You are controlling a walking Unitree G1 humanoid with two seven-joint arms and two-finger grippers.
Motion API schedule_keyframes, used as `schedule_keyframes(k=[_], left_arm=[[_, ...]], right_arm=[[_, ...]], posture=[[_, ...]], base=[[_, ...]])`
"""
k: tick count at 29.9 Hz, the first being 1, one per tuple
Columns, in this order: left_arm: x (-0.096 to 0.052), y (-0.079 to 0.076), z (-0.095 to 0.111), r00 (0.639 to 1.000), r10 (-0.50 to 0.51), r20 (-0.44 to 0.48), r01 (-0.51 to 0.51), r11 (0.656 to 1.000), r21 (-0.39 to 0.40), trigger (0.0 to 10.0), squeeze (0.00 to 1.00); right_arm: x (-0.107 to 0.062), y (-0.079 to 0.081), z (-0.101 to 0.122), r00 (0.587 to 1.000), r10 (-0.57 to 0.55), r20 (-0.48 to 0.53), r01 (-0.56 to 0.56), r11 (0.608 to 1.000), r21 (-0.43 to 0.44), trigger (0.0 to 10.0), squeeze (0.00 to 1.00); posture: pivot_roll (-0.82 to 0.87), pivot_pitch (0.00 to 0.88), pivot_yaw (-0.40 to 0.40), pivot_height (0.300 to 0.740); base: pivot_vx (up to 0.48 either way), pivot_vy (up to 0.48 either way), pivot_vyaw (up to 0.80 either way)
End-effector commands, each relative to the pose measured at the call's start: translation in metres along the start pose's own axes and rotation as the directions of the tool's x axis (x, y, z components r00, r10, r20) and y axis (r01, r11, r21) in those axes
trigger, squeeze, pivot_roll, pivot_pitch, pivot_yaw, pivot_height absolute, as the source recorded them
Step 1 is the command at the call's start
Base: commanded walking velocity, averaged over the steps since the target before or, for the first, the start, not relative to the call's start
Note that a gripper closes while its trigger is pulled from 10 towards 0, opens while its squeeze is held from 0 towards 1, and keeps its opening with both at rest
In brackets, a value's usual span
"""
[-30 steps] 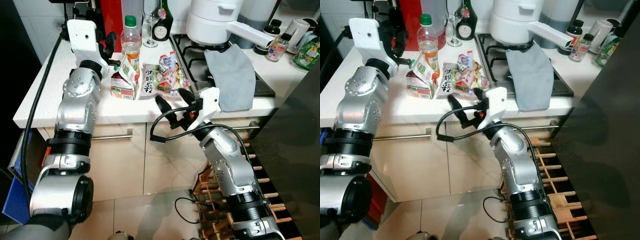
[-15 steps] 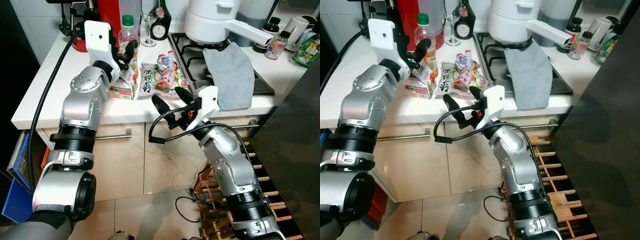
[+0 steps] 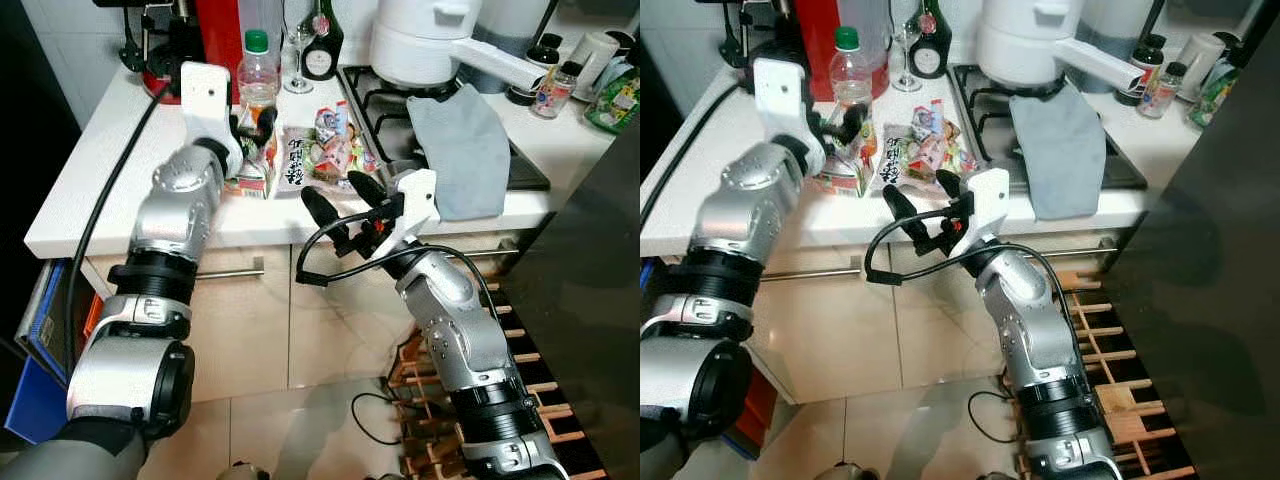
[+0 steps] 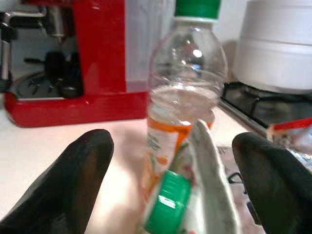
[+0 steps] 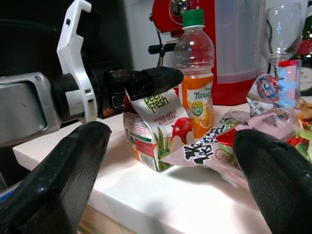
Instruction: Restocking fridge
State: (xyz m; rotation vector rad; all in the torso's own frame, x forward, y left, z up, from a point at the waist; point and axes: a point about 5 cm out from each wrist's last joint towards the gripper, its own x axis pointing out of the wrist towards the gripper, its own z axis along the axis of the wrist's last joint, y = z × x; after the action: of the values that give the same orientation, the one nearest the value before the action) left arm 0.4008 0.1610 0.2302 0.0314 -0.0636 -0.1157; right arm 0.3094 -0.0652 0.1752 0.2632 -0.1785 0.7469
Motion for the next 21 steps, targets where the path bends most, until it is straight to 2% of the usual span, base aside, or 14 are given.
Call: schedule_keyframes(k=[1,13,14,15,18,21], left_arm=[[0.002,-0.002,0.008,1.000,-0.002,0.025,0.002,1.000,0.001,10.0,0.00],[0.009,-0.006,-0.005,1.000,0.029,-0.002,-0.029,1.000,-0.001,10.0,0.00],[0.009,-0.006,-0.006,0.999,0.039,0.001,-0.039,0.999,-0.002,6.7,0.00],[0.009,-0.006,-0.006,0.999,0.049,0.006,-0.049,0.999,-0.005,0.0,0.00],[0.010,-0.001,-0.003,0.993,0.107,0.056,-0.109,0.994,0.019,0.0,0.00],[0.010,0.000,-0.001,0.990,0.121,0.077,-0.124,0.992,0.026,0.0,0.00]], right_arm=[[0.003,0.003,0.012,0.999,0.028,0.040,-0.027,0.999,-0.021,10.0,0.00],[0.002,0.004,0.011,0.998,0.038,0.043,-0.037,0.999,-0.017,10.0,0.00],[0.002,0.004,0.011,0.998,0.039,0.043,-0.038,0.999,-0.017,10.0,0.00],[0.002,0.004,0.011,0.998,0.040,0.043,-0.039,0.999,-0.017,10.0,0.00],[0.002,0.004,0.011,0.998,0.040,0.043,-0.039,0.999,-0.018,10.0,0.00],[0.002,0.004,0.011,0.998,0.038,0.042,-0.038,0.999,-0.017,10.0,0.00]], posture=[[-0.07,0.000,-0.002,0.740],[-0.07,0.000,-0.002,0.740],[-0.07,0.000,-0.003,0.740],[-0.07,0.000,-0.002,0.740],[-0.08,0.000,-0.001,0.740],[-0.08,0.000,-0.002,0.740]], base=[[0.000,0.000,0.00],[0.000,0.000,0.00],[0.000,0.000,0.00],[0.000,0.000,0.00],[0.000,0.000,0.00],[0.000,0.000,0.00]])
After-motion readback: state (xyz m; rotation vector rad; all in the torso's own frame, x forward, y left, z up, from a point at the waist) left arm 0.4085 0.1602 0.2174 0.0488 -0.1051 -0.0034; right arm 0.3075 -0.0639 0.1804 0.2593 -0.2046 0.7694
